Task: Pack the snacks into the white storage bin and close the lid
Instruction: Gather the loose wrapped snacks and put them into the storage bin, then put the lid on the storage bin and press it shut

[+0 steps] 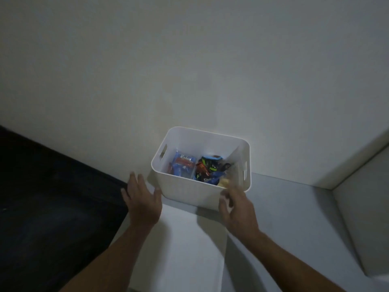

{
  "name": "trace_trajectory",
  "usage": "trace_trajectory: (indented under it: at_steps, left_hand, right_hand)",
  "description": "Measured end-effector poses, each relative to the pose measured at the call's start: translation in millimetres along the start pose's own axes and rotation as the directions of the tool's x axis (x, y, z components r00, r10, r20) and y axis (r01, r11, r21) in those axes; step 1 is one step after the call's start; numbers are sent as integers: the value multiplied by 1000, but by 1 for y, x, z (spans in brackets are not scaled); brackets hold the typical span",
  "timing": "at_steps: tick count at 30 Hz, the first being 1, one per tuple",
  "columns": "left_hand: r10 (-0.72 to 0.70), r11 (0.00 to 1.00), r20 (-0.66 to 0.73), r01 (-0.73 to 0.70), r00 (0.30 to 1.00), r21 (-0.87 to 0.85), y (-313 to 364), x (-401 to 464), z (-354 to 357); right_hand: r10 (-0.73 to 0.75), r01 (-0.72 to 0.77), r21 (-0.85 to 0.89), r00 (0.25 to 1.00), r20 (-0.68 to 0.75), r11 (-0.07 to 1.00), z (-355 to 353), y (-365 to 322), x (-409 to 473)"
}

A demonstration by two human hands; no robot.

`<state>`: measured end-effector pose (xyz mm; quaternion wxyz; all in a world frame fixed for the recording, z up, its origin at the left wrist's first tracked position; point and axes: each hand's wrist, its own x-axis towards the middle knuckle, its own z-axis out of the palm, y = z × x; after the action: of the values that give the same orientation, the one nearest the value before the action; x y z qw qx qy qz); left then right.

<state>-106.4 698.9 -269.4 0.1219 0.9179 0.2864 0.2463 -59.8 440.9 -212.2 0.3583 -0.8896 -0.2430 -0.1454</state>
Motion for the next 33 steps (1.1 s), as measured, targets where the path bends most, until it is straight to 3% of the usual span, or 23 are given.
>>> trace_trajectory:
  at_steps: [2,3,5,6,7,11,15,18,21,23,25,30,33]
  left_hand:
    - [-128,992,189,123,974,40,-18,-21,5]
    - [-238,971,303,225,923,80,-27,-30,7]
    - [-442,893,488,423,752,157,-40,-42,7]
    - [-483,863,539,479,690,160,-45,-48,8]
    - [-492,850,575,505,654,153,-49,-53,7]
    - [-456,872,601,465,657,153,-57,-61,4]
    - [-501,842,618,508,606,185,-71,-56,-3]
    - [-572,768,514,637,640,62,-76,-59,-20]
    - [-640,694,359,712,679,-107,-76,-59,-39]
    - [-644,696,280,697,712,-174,-74,-51,-51]
    - [-644,696,230,684,729,-218,-69,-35,-61]
    - [-618,674,166,627,768,-390,-38,35,-76]
    - [-514,679,156,512,843,-526,-4,77,-83]
  right_hand:
    - [198,-181,-101,960,200,978,16,6,-33]
    - [348,-295,-197,873,343,935,25,10,-46]
    - [573,-463,-342,599,560,818,40,17,-69]
    - [614,-524,-352,495,615,775,44,17,-78]
    - [630,-577,-335,442,639,745,47,14,-84]
    - [696,-705,-276,416,586,654,49,4,-91]
    - [801,-875,-134,351,485,464,47,2,-88]
    - [827,-882,-55,415,380,468,40,-6,-87]
    - [763,-792,54,601,237,608,25,-32,-80]
    - [667,-684,147,730,152,715,17,-50,-73]
    - [601,-601,222,796,75,768,6,-67,-63]
    - [559,-494,359,822,-104,792,-19,-71,-9]
    - [630,-511,440,755,-180,738,-32,-58,29]
